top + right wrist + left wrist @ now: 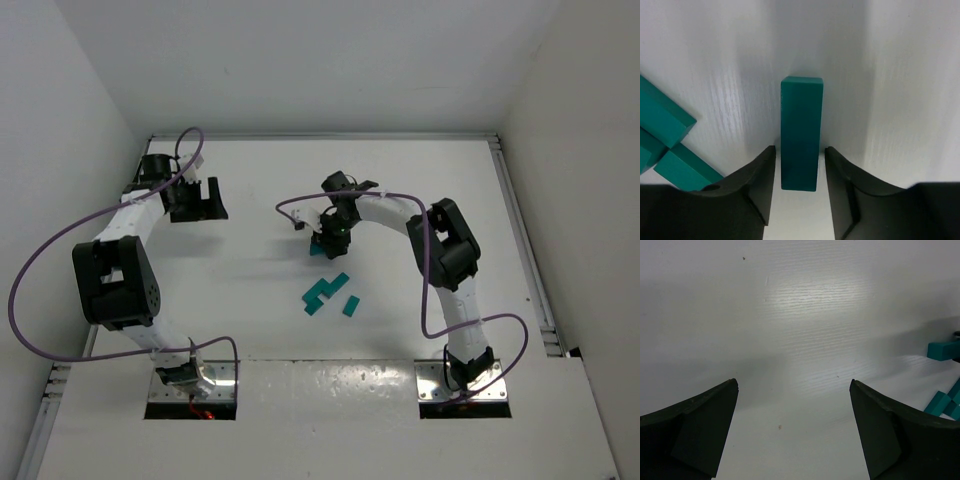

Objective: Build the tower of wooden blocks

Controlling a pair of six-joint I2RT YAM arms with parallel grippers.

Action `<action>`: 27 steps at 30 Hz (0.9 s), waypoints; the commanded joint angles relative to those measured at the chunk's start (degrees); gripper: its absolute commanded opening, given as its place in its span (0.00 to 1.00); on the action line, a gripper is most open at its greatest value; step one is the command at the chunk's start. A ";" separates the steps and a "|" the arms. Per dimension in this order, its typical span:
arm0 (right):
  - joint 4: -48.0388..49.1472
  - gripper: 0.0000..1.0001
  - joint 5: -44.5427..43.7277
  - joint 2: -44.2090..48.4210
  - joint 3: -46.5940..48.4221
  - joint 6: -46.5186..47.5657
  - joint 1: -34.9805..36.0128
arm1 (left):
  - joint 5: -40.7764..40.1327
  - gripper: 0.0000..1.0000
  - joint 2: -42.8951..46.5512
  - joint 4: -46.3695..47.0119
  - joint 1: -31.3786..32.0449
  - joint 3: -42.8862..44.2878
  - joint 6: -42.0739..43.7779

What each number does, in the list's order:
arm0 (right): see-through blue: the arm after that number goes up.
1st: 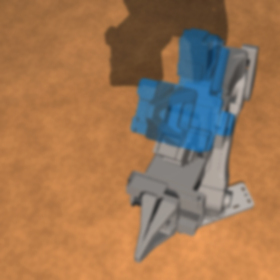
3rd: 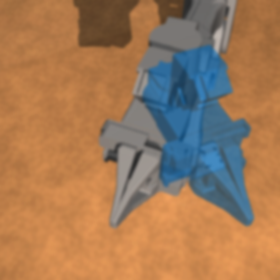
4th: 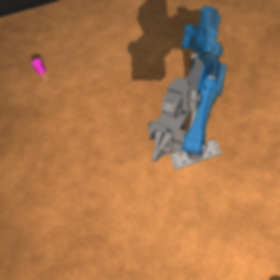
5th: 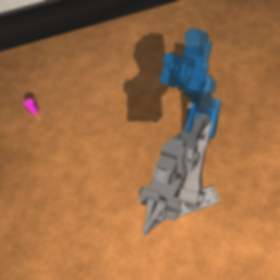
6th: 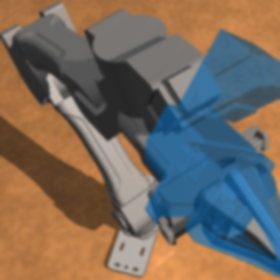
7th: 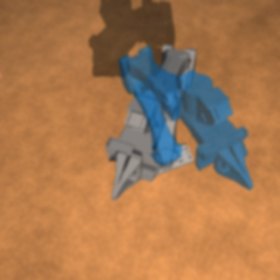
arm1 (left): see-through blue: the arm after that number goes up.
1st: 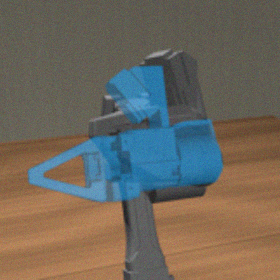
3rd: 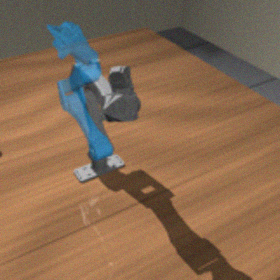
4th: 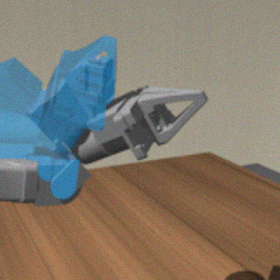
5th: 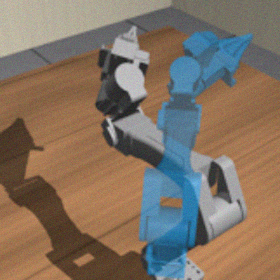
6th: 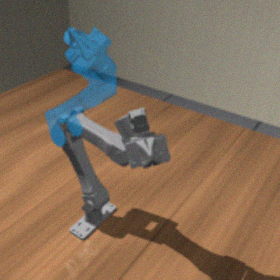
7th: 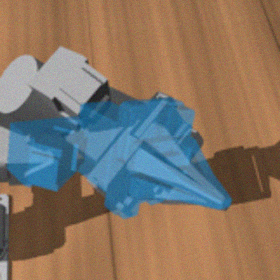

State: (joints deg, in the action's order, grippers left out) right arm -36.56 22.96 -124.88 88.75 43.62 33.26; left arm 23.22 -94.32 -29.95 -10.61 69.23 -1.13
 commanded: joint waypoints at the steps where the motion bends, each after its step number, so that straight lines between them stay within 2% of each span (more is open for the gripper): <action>1: -0.62 0.47 0.07 1.48 1.51 0.95 0.23 | 1.83 1.00 1.95 1.13 -0.64 0.55 -0.02; 4: -0.45 0.63 -0.72 2.27 1.42 -0.90 0.32 | 1.83 1.00 1.95 1.13 -0.64 0.55 -0.02; 7: 0.17 0.73 -1.34 4.03 1.42 -3.27 0.23 | 1.83 1.00 1.95 1.13 -0.64 0.55 0.51; 13: -0.70 0.75 0.77 12.19 1.42 -3.10 -0.12 | 0.60 1.00 5.11 0.60 -0.64 1.17 1.73; 17: -4.66 0.62 3.22 17.38 0.99 -1.44 -0.30 | 1.83 1.00 8.18 0.07 -0.64 -0.14 3.93; 18: -5.71 0.60 6.10 19.48 0.81 -1.08 0.05 | 1.83 1.00 9.67 0.07 -0.64 -0.15 3.94; 23: -11.34 0.46 8.59 22.13 -3.23 3.40 4.17 | 3.67 1.00 13.37 0.07 -0.64 -3.74 5.60; 27: -10.91 0.44 9.38 22.58 -8.14 6.56 6.73 | 5.51 1.00 16.88 0.07 -0.64 -6.55 5.61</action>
State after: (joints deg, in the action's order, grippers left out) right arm -44.69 29.19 -101.75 83.79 46.15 38.06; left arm 25.93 -80.64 -30.24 -10.61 64.66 3.16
